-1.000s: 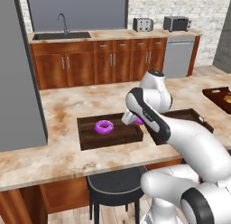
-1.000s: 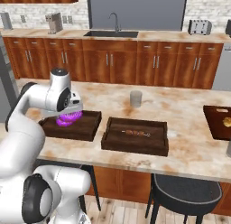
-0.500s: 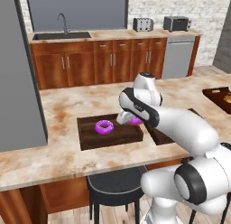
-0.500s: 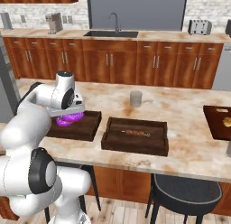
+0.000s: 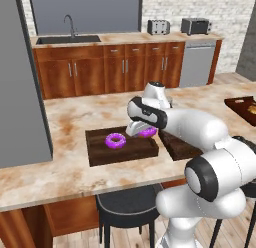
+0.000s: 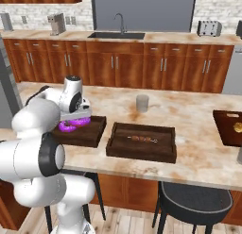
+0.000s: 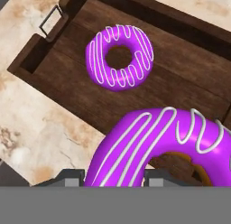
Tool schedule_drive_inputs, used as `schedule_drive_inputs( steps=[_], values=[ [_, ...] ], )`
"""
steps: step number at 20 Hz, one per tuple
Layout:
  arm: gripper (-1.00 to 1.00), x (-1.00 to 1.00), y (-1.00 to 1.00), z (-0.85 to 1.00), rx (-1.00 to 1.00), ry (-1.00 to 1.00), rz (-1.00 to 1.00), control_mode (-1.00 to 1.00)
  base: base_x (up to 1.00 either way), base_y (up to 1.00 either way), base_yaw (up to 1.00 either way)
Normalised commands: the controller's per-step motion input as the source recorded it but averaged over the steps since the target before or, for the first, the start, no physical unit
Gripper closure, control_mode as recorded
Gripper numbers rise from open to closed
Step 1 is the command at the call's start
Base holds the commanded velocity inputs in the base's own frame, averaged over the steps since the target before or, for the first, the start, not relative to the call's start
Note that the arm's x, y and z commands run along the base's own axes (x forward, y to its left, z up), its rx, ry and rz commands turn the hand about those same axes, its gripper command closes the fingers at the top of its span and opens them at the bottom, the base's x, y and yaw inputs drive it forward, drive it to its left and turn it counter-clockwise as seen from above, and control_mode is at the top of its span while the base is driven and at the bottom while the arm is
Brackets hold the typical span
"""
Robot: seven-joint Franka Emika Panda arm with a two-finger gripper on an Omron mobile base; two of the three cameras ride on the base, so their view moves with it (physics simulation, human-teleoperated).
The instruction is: Take the donuts from the fridge and place them on the empty tray on the dining counter.
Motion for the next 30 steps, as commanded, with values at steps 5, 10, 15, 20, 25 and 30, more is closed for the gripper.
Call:
schedule_drive_inputs(
  steps=[5, 10, 15, 20, 25, 30],
  values=[
    [1.0, 0.31, 0.0, -0.37, 0.0, 0.0, 0.0, -1.0, 0.0, 0.0, 0.0],
    [1.0, 0.27, 0.0, -0.31, 0.0, 0.0, 0.0, -1.0, 0.0, 0.0, 0.0],
    [1.0, 0.29, 0.0, -0.28, 0.0, 0.0, 0.0, -1.0, 0.0, 0.0, 0.0],
    [1.0, 0.31, 0.01, -0.26, 0.0, 0.0, 0.0, -1.0, 0.0, 0.0, 0.0],
    [1.0, 0.33, 0.05, -0.25, 0.0, 0.0, 0.0, -1.0, 0.0, 0.0, 0.0],
    [1.0, 0.29, 0.04, -0.19, 0.0, 0.0, 0.0, -1.0, 0.0, 0.0, 0.0]
  ],
)
